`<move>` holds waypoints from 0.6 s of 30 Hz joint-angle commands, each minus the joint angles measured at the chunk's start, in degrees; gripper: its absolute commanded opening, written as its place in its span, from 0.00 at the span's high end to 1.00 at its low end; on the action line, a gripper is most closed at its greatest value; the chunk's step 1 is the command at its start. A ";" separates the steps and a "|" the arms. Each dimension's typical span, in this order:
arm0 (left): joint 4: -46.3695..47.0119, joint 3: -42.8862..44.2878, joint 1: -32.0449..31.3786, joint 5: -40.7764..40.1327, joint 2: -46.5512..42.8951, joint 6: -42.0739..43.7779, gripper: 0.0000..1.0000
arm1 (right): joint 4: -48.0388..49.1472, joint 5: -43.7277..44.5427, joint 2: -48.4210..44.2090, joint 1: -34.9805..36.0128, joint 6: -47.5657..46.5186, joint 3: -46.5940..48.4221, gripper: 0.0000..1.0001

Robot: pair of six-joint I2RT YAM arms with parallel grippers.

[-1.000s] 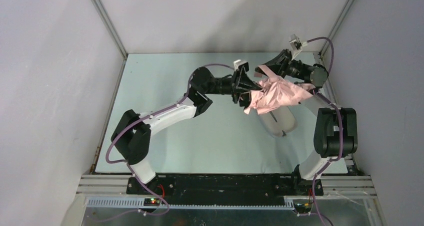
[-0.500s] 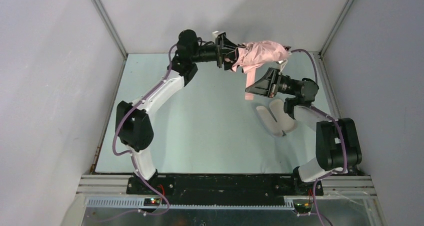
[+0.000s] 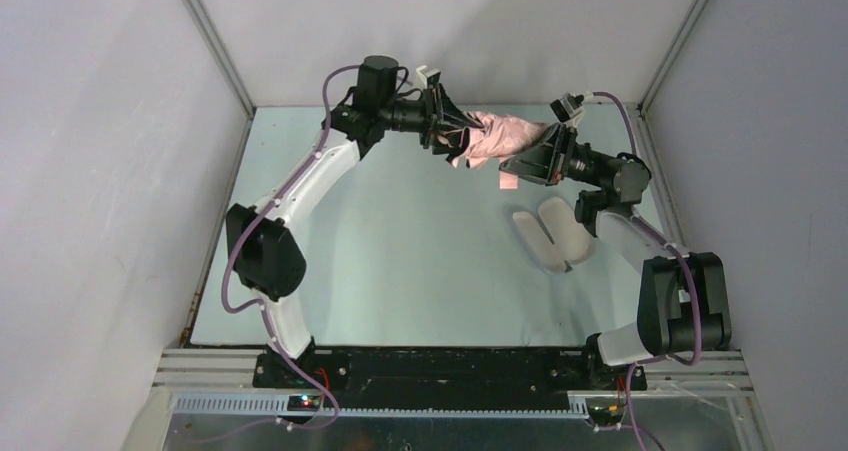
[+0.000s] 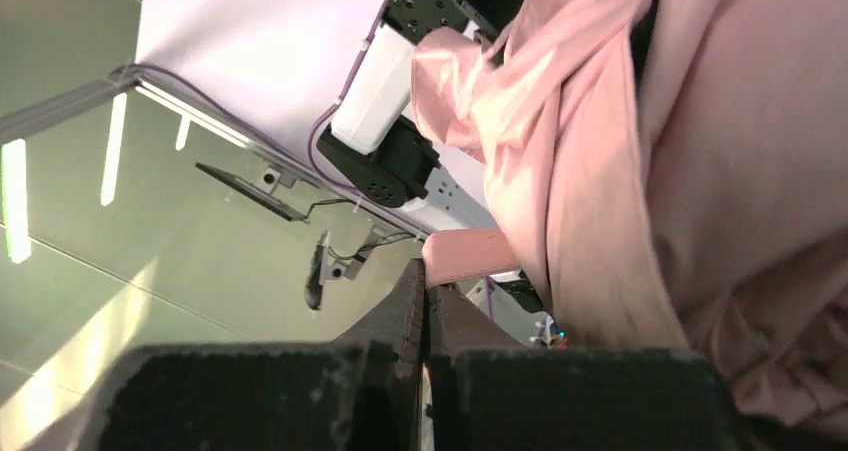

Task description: Put away the umbrella

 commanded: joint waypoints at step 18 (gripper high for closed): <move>-37.90 18.63 -6.84 -40.28 -2.49 47.30 1.00 | 3.91 4.02 2.38 -1.82 27.67 16.03 1.00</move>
